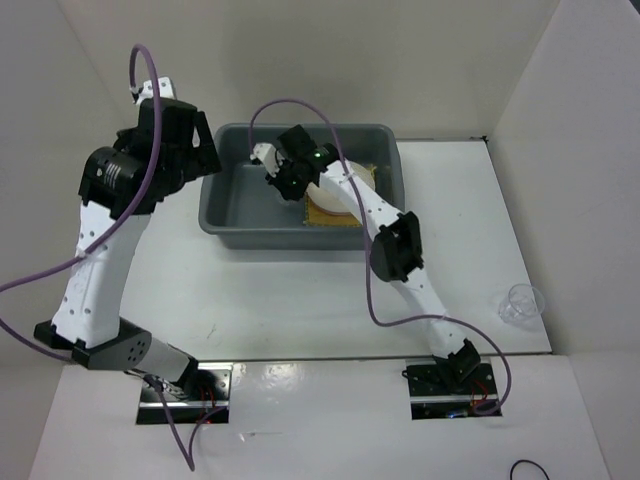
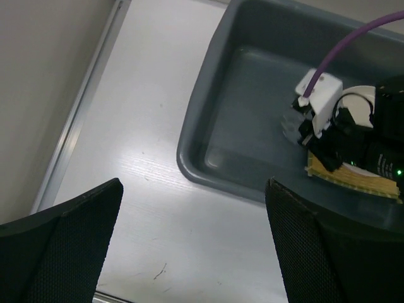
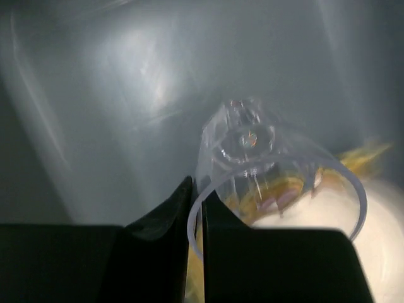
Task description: Place the mixed dishes into the plastic bin
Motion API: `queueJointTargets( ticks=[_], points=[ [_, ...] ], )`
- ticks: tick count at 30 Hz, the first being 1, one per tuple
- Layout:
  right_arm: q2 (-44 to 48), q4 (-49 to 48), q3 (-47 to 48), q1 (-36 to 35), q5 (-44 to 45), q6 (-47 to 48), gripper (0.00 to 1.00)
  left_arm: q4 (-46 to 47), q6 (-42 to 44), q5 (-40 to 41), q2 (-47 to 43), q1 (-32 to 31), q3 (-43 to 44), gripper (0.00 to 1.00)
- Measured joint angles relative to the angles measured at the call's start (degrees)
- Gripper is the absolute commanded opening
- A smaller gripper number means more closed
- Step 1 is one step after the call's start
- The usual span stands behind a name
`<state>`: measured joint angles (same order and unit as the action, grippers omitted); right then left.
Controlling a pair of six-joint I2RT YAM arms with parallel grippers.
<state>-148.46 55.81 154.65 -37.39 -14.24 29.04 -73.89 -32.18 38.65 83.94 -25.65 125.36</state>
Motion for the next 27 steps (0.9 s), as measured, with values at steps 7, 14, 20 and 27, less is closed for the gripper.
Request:
queueJointTargets(
  ticks=[7, 14, 20, 27],
  points=[
    [-12.6, 5.1, 16.7, -4.0, 3.7, 1.1, 0.01, 2.1, 2.3, -7.3, 1.1, 9.1, -7.2, 0.99],
    [-12.9, 5.2, 18.9, -5.0, 3.4, 1.0, 0.35, 3.3, 3.6, -10.7, 1.1, 10.4, -10.6, 0.99],
    [-12.7, 5.4, 21.9, -3.9, 0.8, -0.9, 0.76, 4.6, 3.7, -12.1, 1.1, 10.4, -10.7, 0.99],
    [-6.3, 5.0, 21.9, -3.0, 4.1, -6.5, 0.94, 5.4, 3.7, -12.4, 1.8, 10.4, -10.6, 0.99]
  ],
)
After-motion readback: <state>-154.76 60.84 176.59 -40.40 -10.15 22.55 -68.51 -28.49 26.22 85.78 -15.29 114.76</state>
